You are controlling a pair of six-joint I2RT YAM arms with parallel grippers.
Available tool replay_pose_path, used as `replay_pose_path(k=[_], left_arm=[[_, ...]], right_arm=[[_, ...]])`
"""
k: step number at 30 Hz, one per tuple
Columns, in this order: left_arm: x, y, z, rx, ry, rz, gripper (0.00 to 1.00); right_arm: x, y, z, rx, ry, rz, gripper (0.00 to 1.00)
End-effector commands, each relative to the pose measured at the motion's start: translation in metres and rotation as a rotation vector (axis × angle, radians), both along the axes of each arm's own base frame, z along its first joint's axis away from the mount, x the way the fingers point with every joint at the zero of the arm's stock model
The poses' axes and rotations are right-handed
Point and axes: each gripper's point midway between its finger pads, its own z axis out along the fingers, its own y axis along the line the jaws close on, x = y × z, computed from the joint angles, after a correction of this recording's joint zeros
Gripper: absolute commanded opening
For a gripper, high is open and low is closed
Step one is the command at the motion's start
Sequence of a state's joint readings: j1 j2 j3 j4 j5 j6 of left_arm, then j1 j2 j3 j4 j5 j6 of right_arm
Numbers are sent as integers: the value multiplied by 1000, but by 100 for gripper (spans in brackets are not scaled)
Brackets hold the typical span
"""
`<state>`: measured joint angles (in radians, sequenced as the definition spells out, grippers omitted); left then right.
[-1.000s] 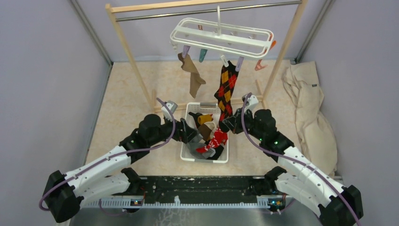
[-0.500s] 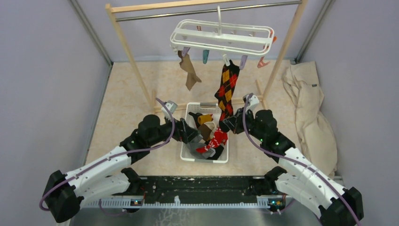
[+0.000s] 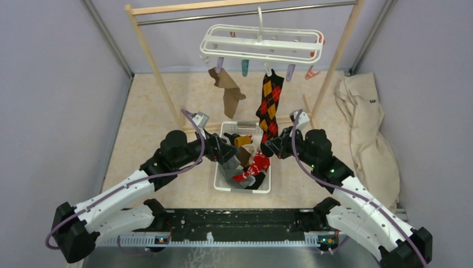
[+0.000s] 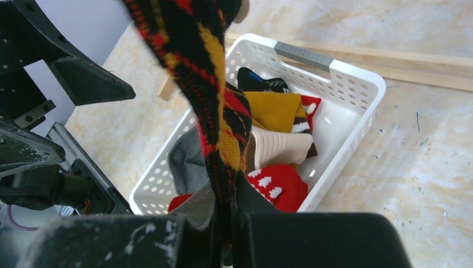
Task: Remove the socks clipped to the hanger
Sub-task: Remove the sock from the hanger.
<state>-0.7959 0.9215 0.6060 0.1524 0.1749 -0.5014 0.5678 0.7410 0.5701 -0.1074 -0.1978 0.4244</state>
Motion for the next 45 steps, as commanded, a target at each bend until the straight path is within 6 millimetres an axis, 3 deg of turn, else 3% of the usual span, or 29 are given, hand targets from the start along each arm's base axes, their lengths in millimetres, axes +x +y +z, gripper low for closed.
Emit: replay_pose_path(k=[1,6,12,24,33,45], left_arm=[[2,-7,31,-51,-64,-25,99],[6,-13,53,-75,-108,-41,99],[11,-25,94,-118,-180,-74,99],[30,-49,160,-168,-302,-103,99],[48,-68,188,-242,-339,-96,99],[76,-82,204,-298,-381,-30,99]], right_arm=[[-2,5,51,76,-93,20,0],[-6,8,61,95,-95,49,0],[-16,15,75,128,-89,105,0],[-30,18,88,154,-63,155,0],[-42,23,101,179,-43,218,0],[-53,28,117,167,-22,275,0]])
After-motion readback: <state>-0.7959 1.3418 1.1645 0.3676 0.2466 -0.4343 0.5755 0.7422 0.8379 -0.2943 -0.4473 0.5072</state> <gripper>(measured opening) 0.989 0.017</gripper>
